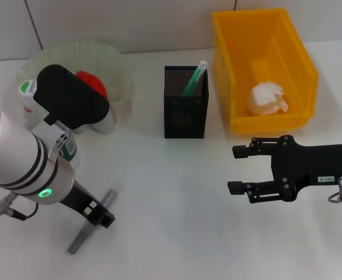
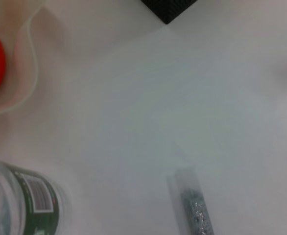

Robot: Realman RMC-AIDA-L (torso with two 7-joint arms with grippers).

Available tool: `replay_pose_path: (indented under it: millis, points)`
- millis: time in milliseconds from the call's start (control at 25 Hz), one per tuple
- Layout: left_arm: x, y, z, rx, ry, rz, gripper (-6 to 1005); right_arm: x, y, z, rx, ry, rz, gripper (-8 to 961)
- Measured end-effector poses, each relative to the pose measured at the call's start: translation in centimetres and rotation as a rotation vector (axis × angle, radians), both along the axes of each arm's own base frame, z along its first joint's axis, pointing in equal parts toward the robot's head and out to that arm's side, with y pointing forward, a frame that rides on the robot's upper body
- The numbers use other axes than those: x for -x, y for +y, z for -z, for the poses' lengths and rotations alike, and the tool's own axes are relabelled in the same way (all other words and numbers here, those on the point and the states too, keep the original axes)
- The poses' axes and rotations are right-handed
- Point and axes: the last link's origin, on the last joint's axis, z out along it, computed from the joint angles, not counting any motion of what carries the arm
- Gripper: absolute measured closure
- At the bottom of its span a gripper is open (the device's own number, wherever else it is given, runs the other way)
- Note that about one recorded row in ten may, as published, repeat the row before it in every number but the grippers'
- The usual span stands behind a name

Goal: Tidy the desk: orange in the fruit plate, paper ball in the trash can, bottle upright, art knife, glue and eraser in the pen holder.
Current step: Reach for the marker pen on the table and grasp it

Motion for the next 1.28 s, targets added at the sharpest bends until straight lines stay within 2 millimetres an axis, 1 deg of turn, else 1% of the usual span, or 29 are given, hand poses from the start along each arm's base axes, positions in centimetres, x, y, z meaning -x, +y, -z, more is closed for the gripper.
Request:
replay_pose_path:
  millis: [480,680,1160,1280]
  points:
    - [-0.02,0.09,0.25,0.007,-0.004,-0.006,368,-0.03,0.01,0.03,-0.001,0.0,0.002,187]
    - [0.19,0.3,0.71,0.02,-0.004,-0.02,368,-0.03,0.01,0.03,-0.001,0.0,0.002,187]
    - [0.16,0.43,0.73,0.02,-0.001,-0.02,384,-0.03,0.0,0.03,0.0,0.0,0.002,187]
    - [0.27,0.47,0.77,0.022,0.003,-0.024,470,-0.02,0.0,0.02,0.0,0.0,0.002,187]
